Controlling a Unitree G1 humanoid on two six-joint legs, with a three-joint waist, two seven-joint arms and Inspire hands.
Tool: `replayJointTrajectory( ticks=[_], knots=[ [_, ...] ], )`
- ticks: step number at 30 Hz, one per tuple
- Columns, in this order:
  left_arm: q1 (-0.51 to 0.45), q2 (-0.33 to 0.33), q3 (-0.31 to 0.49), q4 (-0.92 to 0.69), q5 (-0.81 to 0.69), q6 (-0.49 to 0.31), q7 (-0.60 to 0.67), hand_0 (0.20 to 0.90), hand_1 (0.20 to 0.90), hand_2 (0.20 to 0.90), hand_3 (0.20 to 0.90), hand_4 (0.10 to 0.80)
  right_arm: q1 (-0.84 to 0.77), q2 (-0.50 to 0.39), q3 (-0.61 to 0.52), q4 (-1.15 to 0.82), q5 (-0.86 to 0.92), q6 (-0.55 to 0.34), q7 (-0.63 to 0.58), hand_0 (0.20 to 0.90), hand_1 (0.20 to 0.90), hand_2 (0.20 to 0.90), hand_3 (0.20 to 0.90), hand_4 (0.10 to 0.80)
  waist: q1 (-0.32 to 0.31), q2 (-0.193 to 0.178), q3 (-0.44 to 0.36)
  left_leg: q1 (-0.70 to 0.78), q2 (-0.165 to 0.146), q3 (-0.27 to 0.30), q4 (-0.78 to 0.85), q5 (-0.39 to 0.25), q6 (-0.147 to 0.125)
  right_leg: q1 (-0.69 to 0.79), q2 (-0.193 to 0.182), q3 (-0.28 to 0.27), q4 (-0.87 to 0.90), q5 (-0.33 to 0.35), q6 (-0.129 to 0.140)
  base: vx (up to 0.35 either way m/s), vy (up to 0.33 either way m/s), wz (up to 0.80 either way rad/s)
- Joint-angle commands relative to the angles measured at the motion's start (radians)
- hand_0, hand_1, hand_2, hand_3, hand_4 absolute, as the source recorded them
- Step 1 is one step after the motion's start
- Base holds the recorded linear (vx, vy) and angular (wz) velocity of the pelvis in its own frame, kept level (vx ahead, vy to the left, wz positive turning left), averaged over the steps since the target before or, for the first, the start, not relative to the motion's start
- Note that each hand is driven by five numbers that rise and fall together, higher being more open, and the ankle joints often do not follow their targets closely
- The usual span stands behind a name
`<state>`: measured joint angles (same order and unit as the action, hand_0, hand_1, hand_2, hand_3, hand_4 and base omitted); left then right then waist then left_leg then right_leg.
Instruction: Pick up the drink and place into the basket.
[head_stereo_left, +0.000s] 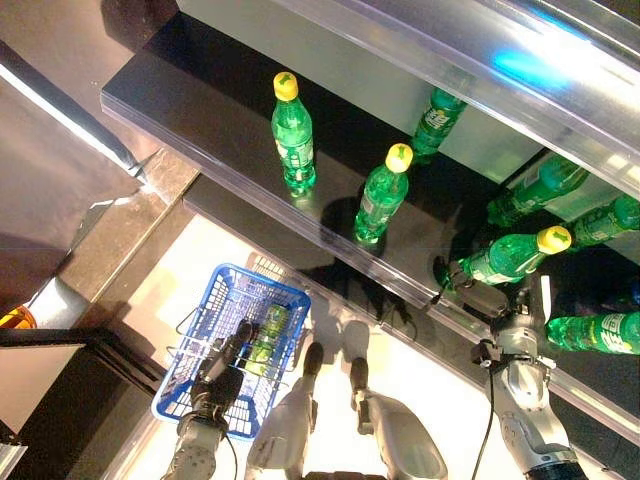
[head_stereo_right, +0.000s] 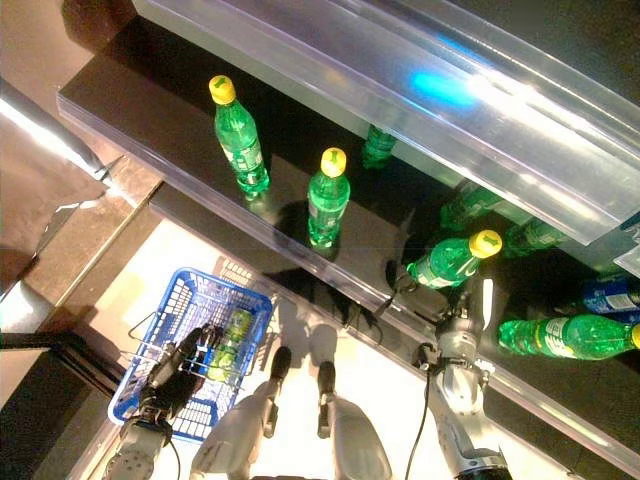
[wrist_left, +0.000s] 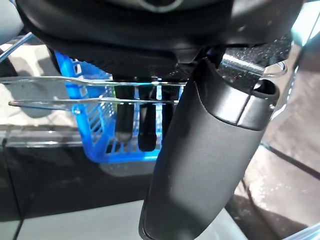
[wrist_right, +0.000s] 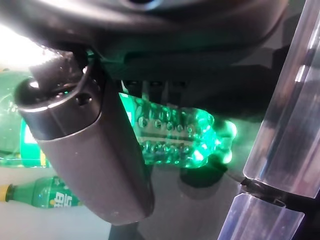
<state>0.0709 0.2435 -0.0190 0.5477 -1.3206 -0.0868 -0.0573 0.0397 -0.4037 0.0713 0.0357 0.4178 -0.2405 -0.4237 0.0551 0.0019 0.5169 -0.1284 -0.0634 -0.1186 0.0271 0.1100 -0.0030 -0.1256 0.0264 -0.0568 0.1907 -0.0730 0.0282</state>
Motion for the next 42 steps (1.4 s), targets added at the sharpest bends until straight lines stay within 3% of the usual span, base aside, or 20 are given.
replayJointTrajectory(
  ticks=[1, 15, 26, 40, 41, 42],
  knots=[
    [-0.014, 0.124, 0.103, -0.152, 0.047, -0.094, -0.095, 0.3, 0.3, 0.3, 0.2, 0.1, -0.013, -0.037, -0.013, -0.072, -0.024, -0.08, -0.04, 0.9, 0.9, 0.9, 0.9, 0.8, 0.01, 0.008, -0.112, 0.026, -0.081, 0.006, 0.058, -0.096, 0.019, -0.112, -0.005, -0.023, 0.027, 0.085, 0.122, 0.0, 0.0, 0.0],
    [-0.055, 0.157, 0.083, -0.21, 0.047, -0.102, -0.053, 0.3, 0.3, 0.3, 0.2, 0.1, -0.085, -0.05, 0.008, -0.097, -0.061, -0.119, -0.128, 0.9, 0.9, 0.9, 0.9, 0.8, 0.025, -0.01, -0.083, -0.124, -0.077, 0.009, 0.333, -0.232, 0.03, -0.255, -0.025, 0.001, 0.269, 0.008, 0.137, -0.047, -0.017, 0.01],
    [-0.056, 0.138, 0.068, -0.183, 0.033, -0.142, -0.089, 0.3, 0.3, 0.3, 0.2, 0.1, -0.149, -0.09, 0.003, -0.076, -0.074, -0.145, -0.101, 0.9, 0.9, 0.9, 0.9, 0.8, 0.033, 0.003, -0.067, -0.221, -0.095, -0.002, 0.375, -0.216, 0.046, -0.328, 0.007, 0.033, 0.316, 0.003, 0.133, -0.036, 0.006, 0.0],
    [-0.101, 0.158, 0.072, -0.146, 0.032, -0.123, -0.092, 0.3, 0.3, 0.3, 0.2, 0.1, -0.249, -0.1, -0.002, -0.096, -0.069, -0.118, -0.18, 0.9, 0.9, 0.9, 0.9, 0.8, 0.047, 0.0, -0.051, -0.261, -0.106, -0.013, 0.413, -0.23, 0.048, -0.357, 0.008, 0.035, 0.338, -0.005, 0.136, 0.0, 0.0, 0.0],
    [-0.106, 0.16, 0.073, -0.143, 0.031, -0.12, -0.091, 0.3, 0.3, 0.3, 0.2, 0.1, -0.26, -0.102, -0.004, -0.098, -0.064, -0.11, -0.188, 0.839, 0.839, 0.839, 0.829, 0.729, 0.048, 0.0, -0.051, -0.264, -0.107, -0.013, 0.415, -0.232, 0.048, -0.361, 0.008, 0.036, 0.339, -0.006, 0.135, 0.0, 0.0, 0.0],
    [-0.111, 0.161, 0.073, -0.139, 0.031, -0.119, -0.091, 0.3, 0.3, 0.3, 0.2, 0.1, -0.269, -0.101, -0.004, -0.096, -0.06, -0.105, -0.191, 0.519, 0.519, 0.519, 0.455, 0.355, 0.047, 0.0, -0.051, -0.266, -0.107, -0.012, 0.417, -0.233, 0.048, -0.363, 0.007, 0.036, 0.341, -0.006, 0.136, 0.0, 0.0, 0.0]
  ],
)
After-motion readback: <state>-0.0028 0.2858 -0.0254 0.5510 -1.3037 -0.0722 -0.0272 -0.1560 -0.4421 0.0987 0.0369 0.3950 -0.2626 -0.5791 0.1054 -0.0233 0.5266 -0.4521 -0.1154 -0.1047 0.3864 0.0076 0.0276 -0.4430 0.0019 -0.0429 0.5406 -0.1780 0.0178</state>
